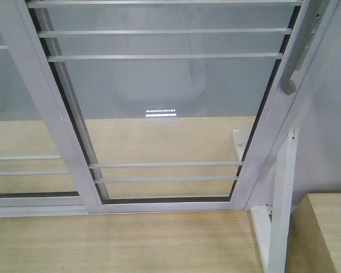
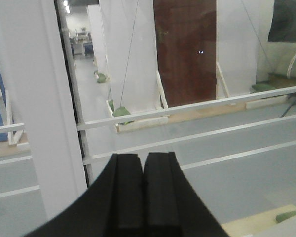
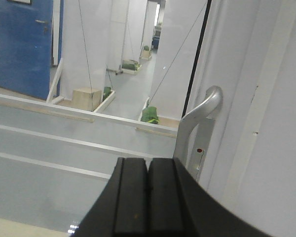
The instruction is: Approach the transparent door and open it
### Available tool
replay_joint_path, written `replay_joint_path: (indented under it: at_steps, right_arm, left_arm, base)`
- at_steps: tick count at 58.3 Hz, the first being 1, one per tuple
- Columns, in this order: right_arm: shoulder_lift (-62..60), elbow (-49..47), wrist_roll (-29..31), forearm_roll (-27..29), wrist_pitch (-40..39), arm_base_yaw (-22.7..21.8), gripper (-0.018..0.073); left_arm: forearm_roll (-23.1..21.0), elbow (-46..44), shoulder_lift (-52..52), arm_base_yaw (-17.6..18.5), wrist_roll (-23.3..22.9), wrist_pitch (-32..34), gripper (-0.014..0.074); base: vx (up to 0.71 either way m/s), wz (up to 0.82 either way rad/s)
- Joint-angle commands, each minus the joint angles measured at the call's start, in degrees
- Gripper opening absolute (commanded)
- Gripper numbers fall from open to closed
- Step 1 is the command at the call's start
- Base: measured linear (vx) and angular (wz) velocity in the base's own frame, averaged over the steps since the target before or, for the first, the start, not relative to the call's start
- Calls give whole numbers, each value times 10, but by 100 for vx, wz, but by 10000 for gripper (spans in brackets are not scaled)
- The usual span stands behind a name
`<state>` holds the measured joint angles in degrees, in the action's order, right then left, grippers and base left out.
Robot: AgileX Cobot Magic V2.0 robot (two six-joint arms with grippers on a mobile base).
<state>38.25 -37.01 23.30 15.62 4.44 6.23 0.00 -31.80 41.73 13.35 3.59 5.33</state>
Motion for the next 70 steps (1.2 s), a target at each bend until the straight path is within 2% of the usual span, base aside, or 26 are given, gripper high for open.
replay_joint_path:
  at_steps: [1,11,25,36,52,61,70]
  right_arm:
    - [73,-60,3,0,-59,-1,-5]
    - [148,-79,-4,2,-73,-1,-5]
    - [181,-79,-4,2,-70,-1,17]
    - [181,-79,-3,2,-60,-1,139]
    - [181,-79,-4,2,-56,-1,456]
    - [188,-79,-4,5,-66,-1,487]
    - [227,-79,-4,7,-147,-1,487]
  left_arm:
    - [-3,-66,85,-1,0,48,-6]
    - [-3,-106,181,-1,0,70,-6]
    - [-3,-106,208,-1,0,94,24]
    - [-3,-106,208,-1,0,91,121]
    - [-3,-106,208,-1,0,90,381]
    - [-3,-106,208,-1,0,90,453]
    - [-3,-106,208,-1,0,90,451]
  base:
    - [0,0]
    - [0,0]
    - [0,0]
    - [0,0]
    - [0,0]
    - [0,0]
    - [0,0]
